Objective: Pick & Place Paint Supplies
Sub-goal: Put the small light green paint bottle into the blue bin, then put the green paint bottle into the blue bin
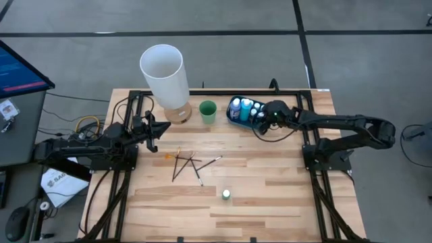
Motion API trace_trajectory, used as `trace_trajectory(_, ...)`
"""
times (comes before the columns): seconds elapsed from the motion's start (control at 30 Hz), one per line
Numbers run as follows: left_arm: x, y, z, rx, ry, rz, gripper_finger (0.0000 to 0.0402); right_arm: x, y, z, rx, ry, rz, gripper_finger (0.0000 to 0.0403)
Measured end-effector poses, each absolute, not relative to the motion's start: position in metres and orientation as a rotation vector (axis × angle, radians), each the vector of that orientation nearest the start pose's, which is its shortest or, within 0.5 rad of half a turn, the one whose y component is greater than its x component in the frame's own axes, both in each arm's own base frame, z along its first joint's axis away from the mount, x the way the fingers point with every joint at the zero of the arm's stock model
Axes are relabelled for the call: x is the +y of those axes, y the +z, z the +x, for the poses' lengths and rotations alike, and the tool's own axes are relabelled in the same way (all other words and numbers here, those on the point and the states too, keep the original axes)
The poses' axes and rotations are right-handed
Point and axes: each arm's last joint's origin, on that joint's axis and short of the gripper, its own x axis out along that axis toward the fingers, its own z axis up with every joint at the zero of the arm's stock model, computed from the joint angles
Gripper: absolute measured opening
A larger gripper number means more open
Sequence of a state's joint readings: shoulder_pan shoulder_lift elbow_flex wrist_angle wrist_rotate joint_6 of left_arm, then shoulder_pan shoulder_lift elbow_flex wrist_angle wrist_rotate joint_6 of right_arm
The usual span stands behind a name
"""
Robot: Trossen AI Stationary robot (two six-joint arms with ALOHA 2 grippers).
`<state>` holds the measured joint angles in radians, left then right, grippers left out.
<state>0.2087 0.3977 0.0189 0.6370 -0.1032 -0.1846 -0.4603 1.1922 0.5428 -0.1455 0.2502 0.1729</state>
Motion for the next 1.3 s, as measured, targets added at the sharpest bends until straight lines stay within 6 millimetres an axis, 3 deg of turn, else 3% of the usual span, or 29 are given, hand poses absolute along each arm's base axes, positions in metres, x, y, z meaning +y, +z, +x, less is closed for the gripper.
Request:
trace_trajectory(0.27, 0.028, 0.196, 0.117, -0.287, 0.285, -0.169, 0.0002, -0.096, 0.23, 0.193, 0.631, -0.664, 0.242, 0.0197)
trace_trajectory(0.43, 0.028, 0.196, 0.117, -0.287, 0.285, -0.168, 0.0002, -0.067, 0.258, 0.202, 0.486, -0.394, 0.246, 0.0198)
trace_trajectory(0.53, 0.028, 0.196, 0.117, -0.287, 0.285, -0.168, 0.0002, -0.044, 0.264, 0.211, 0.451, -0.254, 0.224, 0.0194)
trace_trajectory(0.67, 0.028, 0.196, 0.117, -0.287, 0.285, -0.168, 0.0002, -0.011, 0.264, 0.227, 0.415, -0.094, 0.188, 0.0187)
trace_trajectory(0.9, 0.028, 0.196, 0.117, -0.287, 0.286, -0.168, 0.0002, 0.043, 0.246, 0.257, 0.376, 0.12, 0.1, 0.019)
trace_trajectory(1.13, 0.028, 0.196, 0.117, -0.287, 0.286, -0.168, 0.0002, 0.079, 0.218, 0.281, 0.385, 0.224, 0.065, 0.0226)
trace_trajectory(1.3, 0.028, 0.196, 0.117, -0.287, 0.286, -0.168, 0.0002, 0.103, 0.21, 0.302, 0.417, 0.28, 0.022, 0.0249)
